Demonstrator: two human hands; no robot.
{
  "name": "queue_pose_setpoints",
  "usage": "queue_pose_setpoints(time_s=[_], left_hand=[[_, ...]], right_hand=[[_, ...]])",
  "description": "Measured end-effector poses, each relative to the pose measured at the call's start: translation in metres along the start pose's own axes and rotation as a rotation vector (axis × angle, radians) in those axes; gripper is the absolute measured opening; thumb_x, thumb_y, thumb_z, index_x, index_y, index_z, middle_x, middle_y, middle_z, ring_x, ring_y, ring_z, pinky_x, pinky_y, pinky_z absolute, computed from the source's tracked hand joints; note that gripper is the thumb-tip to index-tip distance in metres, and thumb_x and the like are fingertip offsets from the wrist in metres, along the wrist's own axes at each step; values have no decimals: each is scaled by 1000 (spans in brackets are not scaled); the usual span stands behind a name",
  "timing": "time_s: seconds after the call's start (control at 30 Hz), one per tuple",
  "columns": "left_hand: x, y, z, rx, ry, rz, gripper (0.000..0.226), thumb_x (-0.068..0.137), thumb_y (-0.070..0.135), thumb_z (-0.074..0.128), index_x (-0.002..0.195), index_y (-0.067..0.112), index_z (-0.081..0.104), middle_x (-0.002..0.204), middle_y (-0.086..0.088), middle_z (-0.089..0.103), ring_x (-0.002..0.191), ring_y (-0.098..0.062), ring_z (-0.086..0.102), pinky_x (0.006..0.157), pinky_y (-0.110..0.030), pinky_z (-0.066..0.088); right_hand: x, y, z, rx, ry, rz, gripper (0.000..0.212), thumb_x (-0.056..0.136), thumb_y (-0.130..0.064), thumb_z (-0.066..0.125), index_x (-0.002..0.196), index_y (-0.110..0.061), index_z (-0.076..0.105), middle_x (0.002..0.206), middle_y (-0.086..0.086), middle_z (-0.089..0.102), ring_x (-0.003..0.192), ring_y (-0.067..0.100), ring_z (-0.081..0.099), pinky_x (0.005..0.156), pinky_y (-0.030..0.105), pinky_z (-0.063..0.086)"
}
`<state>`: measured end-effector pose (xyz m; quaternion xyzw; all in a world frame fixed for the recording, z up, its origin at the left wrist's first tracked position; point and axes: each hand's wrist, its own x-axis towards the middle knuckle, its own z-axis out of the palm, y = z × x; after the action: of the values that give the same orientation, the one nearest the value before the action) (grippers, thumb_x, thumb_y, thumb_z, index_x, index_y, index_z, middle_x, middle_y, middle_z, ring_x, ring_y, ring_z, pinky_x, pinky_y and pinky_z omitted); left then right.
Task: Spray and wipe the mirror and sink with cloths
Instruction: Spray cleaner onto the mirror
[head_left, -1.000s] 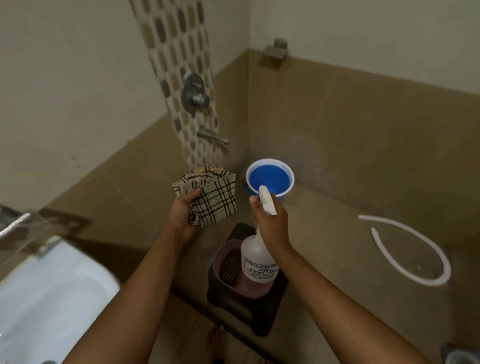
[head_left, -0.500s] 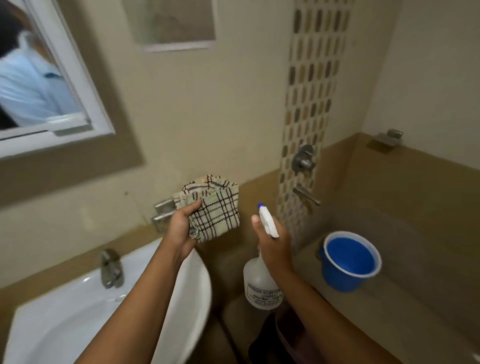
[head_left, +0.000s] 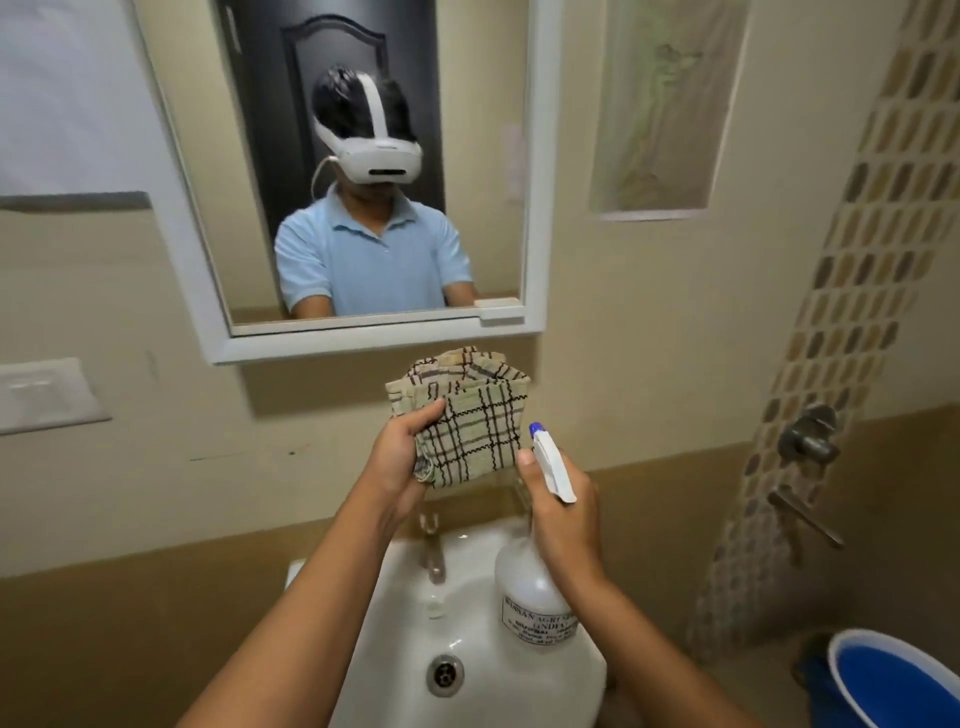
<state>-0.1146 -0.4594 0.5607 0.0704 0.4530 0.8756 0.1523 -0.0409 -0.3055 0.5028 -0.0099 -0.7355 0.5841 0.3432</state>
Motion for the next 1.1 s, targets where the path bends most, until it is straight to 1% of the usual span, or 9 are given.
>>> queue_pose_setpoints(time_s=[0.13,0.2,0.27,0.33,0.47,0.6,0.87,0.97,1.1], left_hand=[[-13,51,-21,12,-18,101,31,96,16,46,114,4,68,113,-15,73,104,-28,71,75,-37,61],[-19,77,-28,14,-22,150,31,96,16,46,116,3,67,115,-16,73,105,-28,71,75,-37,61],[-25,101,-31,19,-25,196,33,95,17,49,119,3,66,115,-16,72,106,-28,70,75,-37,60],[-32,123,-32,34,-28,252,35,94,19,50,121,3,64,117,-16,72,108,-29,70,77,-37,60],[-42,157,-27,52,0,356,31,97,20,50,118,5,67,116,-16,72,106,-29,70,77,-38,61],[-52,181,-14,72,36,413,29,99,21,47,110,8,71,112,-16,73,101,-30,72,72,-37,61],[-56,211,17,89,102,478,34,101,23,43,120,6,65,114,-16,73,103,-31,71,75,-39,62],[-56,216,21,109,125,494,34,101,24,42,119,7,66,115,-16,72,106,-31,70,82,-42,60],[-55,219,21,122,148,483,32,101,26,42,108,10,70,104,-12,76,93,-27,74,71,-38,62]], right_hand=[[0,-37,38,35,-14,-62,40,88,-57,56,63,-28,44,52,-13,38,53,5,33,50,25,30],[1,-55,55,60,-42,-83,45,87,-57,57,64,-21,43,53,-9,37,51,14,36,50,35,34],[2,-73,69,83,-71,-98,51,85,-60,56,70,-12,52,53,3,42,51,34,43,51,46,42],[4,-93,81,110,-86,-125,59,83,-64,55,76,-6,60,54,12,48,52,38,49,53,49,45],[14,-131,97,126,-119,-176,55,83,-66,53,73,-12,59,59,14,55,56,37,53,54,47,47],[32,-163,106,140,-170,-205,45,86,-60,56,68,-19,54,53,-3,50,53,26,52,54,48,49],[64,-192,108,138,-206,-263,39,94,-52,55,93,-16,68,81,1,71,79,12,66,69,34,53],[69,-195,104,124,-199,-261,40,95,-51,54,81,-16,67,70,1,68,66,11,63,57,29,49],[67,-198,106,132,-219,-230,46,91,-54,55,73,-12,64,63,6,63,60,21,62,55,45,56]])
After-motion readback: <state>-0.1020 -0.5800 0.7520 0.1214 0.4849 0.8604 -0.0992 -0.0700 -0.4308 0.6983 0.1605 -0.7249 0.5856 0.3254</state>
